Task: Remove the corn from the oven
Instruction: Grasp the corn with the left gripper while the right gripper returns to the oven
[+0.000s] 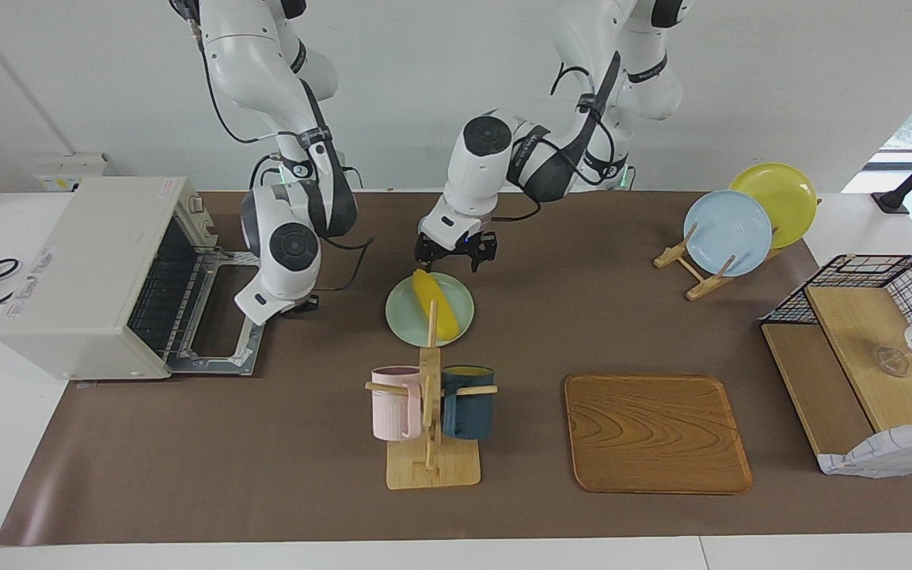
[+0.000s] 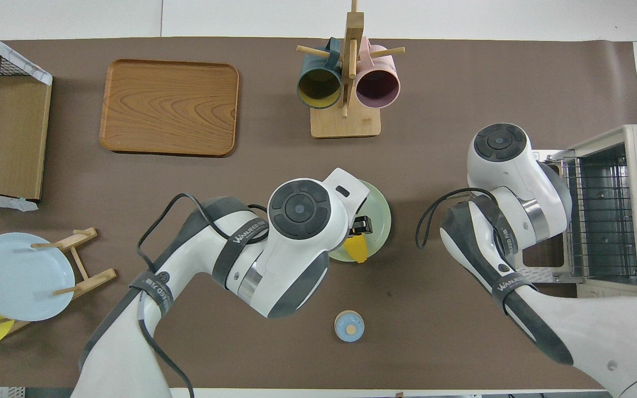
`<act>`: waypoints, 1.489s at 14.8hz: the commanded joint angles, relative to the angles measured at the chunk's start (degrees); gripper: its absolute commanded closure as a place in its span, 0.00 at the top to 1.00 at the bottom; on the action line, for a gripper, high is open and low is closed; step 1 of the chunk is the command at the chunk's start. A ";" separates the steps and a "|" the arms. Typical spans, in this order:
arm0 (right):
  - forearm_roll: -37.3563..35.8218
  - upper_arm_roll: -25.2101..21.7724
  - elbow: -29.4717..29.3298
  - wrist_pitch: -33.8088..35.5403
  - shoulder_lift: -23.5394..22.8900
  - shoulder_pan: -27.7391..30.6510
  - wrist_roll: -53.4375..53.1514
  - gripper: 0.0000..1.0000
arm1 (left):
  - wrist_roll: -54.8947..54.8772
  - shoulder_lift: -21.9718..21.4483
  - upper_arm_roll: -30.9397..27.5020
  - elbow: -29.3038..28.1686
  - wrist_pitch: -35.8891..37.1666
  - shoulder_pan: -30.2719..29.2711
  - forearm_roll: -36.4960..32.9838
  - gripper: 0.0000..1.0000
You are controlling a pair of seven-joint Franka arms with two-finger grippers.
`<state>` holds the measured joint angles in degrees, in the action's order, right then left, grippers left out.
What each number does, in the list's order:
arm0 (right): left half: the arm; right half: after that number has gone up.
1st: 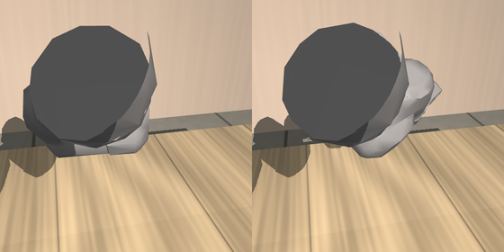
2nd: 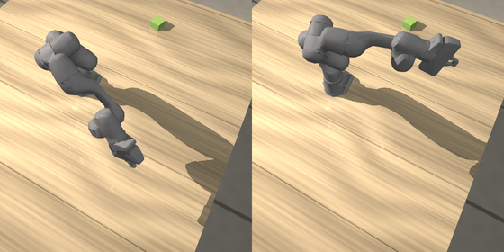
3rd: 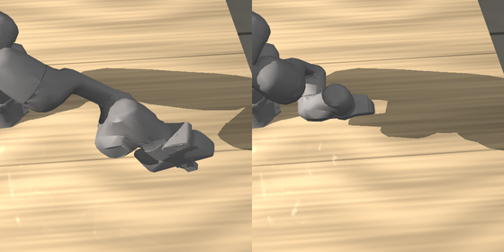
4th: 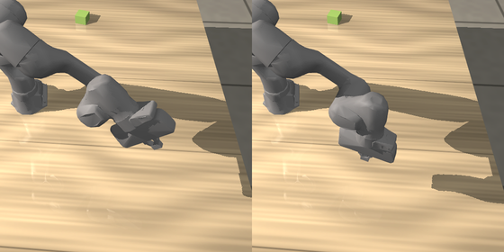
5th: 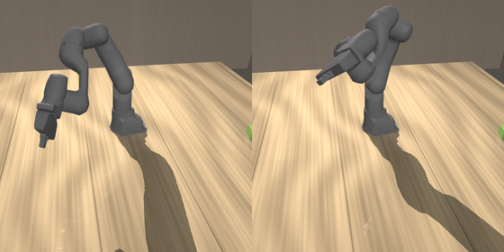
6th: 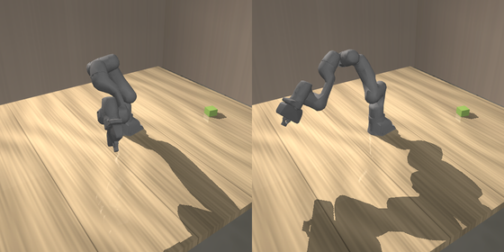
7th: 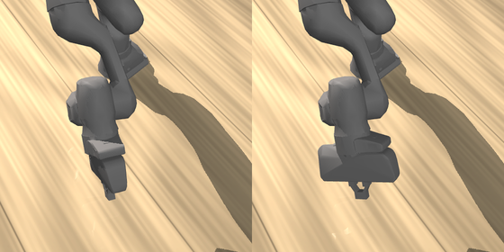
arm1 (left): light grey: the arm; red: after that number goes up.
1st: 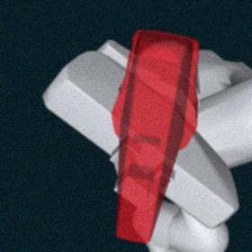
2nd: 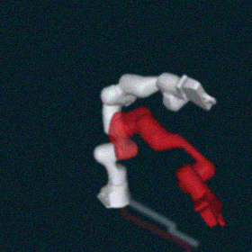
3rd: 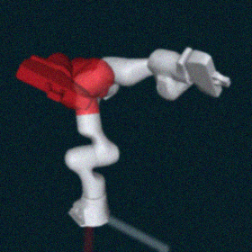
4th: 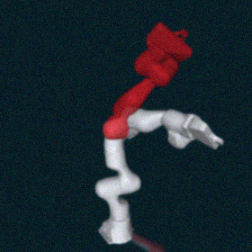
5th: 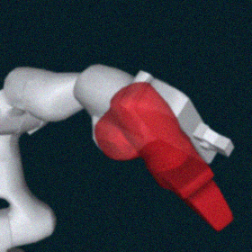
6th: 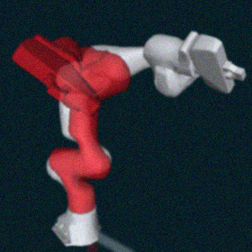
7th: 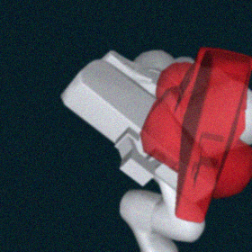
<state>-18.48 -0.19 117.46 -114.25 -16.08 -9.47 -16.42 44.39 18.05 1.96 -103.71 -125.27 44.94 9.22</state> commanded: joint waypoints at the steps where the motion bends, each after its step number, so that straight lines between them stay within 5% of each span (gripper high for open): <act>1: -2.00 0.80 2.33 -1.06 2.28 1.21 1.39 0.00 | 1.92 3.74 -1.09 3.61 -1.03 0.94 -1.04 1.00; 9: -5.86 0.63 -0.47 8.15 6.05 1.99 8.14 0.00 | 3.24 7.34 -1.52 3.70 -4.37 0.77 -1.75 1.00; 19: -5.07 0.63 -1.97 13.52 13.53 12.98 23.35 0.02 | 10.62 7.70 -1.61 1.41 -8.41 0.59 -1.66 0.98; 20: -4.99 0.63 -2.06 13.62 13.53 14.12 24.93 0.04 | 10.80 7.70 -1.61 1.41 -8.50 0.68 -1.66 0.89; 22: -4.99 0.71 -2.41 13.62 13.45 15.71 25.82 0.05 | 10.89 7.70 -1.70 1.76 -8.42 0.59 -1.66 0.48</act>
<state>-22.47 0.81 112.92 -100.41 -0.58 3.69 7.74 53.90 25.93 0.59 -101.67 -132.71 45.34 8.64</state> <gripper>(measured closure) 0.952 0.084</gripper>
